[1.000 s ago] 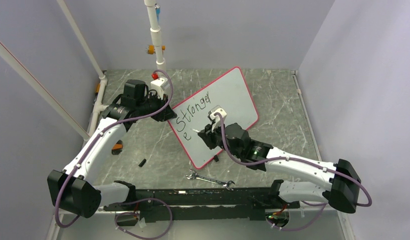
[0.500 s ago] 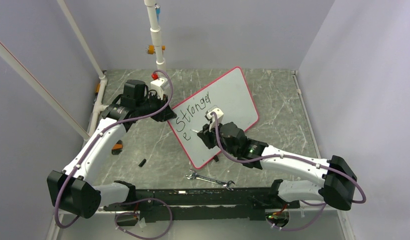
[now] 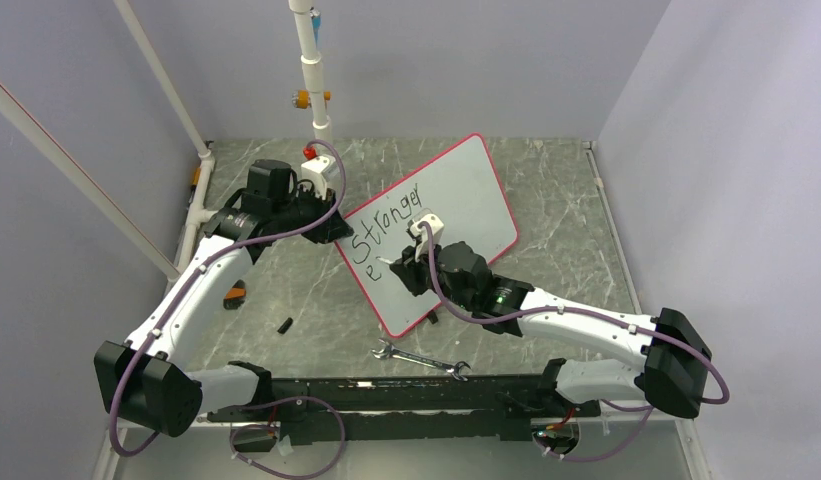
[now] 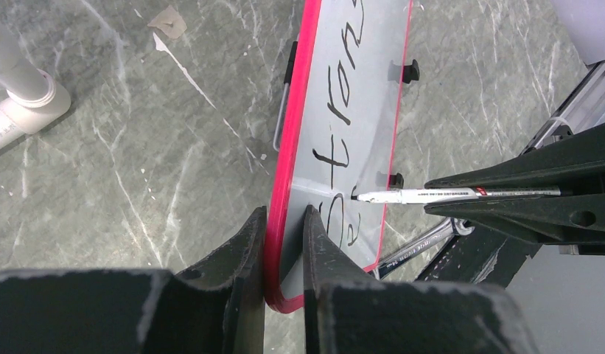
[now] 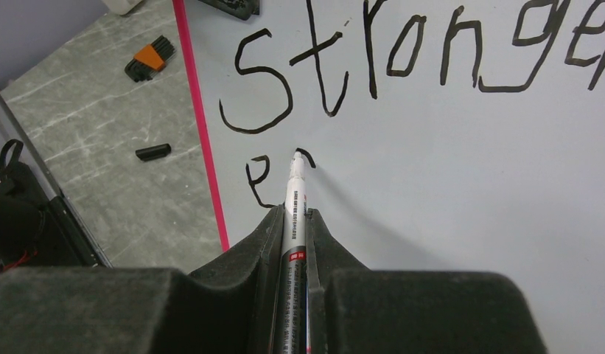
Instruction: Write a sentence on the whiteboard
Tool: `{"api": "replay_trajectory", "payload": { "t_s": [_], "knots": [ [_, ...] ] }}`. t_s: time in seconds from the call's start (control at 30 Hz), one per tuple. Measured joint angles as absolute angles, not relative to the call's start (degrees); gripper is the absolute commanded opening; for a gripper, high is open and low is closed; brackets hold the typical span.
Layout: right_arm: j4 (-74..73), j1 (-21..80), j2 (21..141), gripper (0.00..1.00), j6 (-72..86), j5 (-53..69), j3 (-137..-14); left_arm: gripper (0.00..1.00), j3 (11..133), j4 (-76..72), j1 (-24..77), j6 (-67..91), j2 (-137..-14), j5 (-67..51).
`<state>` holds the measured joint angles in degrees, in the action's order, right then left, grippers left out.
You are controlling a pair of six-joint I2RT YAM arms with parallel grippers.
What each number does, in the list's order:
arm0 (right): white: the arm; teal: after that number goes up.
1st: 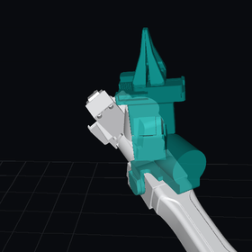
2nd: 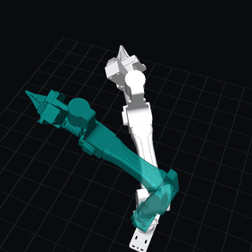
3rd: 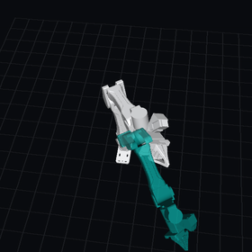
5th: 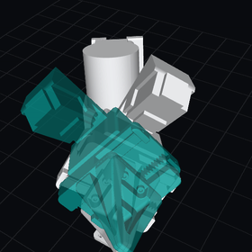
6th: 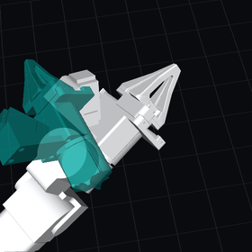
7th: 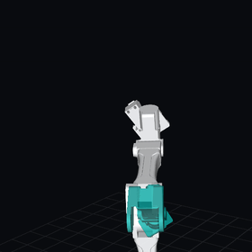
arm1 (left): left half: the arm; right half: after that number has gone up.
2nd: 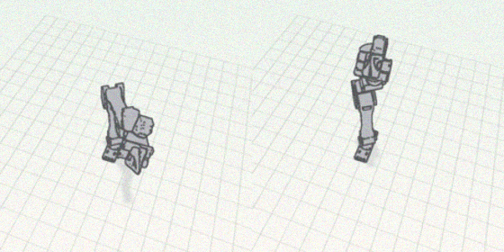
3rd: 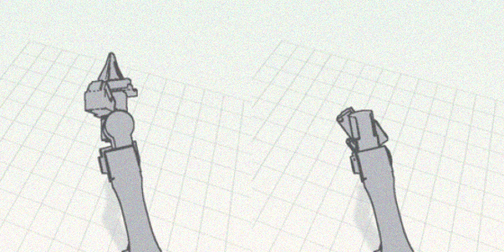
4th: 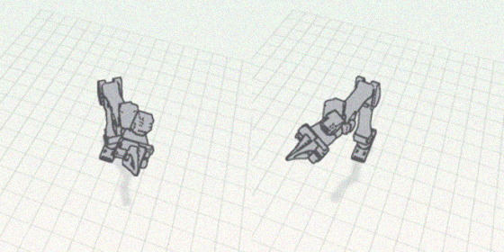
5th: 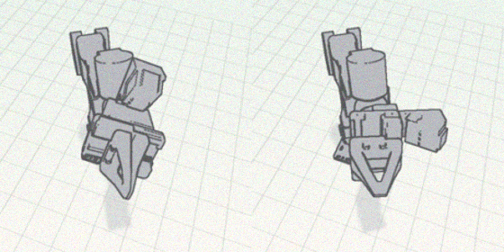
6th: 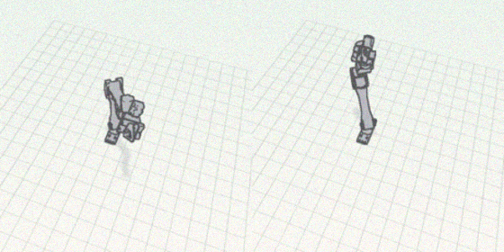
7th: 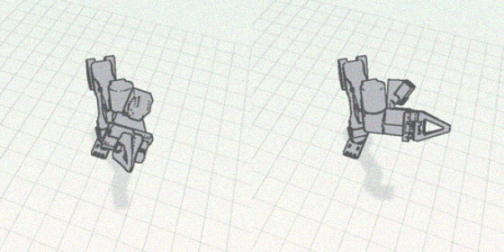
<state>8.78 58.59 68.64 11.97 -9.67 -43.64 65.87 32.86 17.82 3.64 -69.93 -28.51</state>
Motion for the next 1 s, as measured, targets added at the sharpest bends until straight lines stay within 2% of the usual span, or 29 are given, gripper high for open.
{"api": "replay_trajectory", "payload": {
  "t_s": [1.0],
  "knots": [
    [7.57,58.57,65.69,0.0,13.61,-9.06,-39.31,0.0,65.87,32.86,17.82,3.66,-69.93,-28.53]
  ]
}}
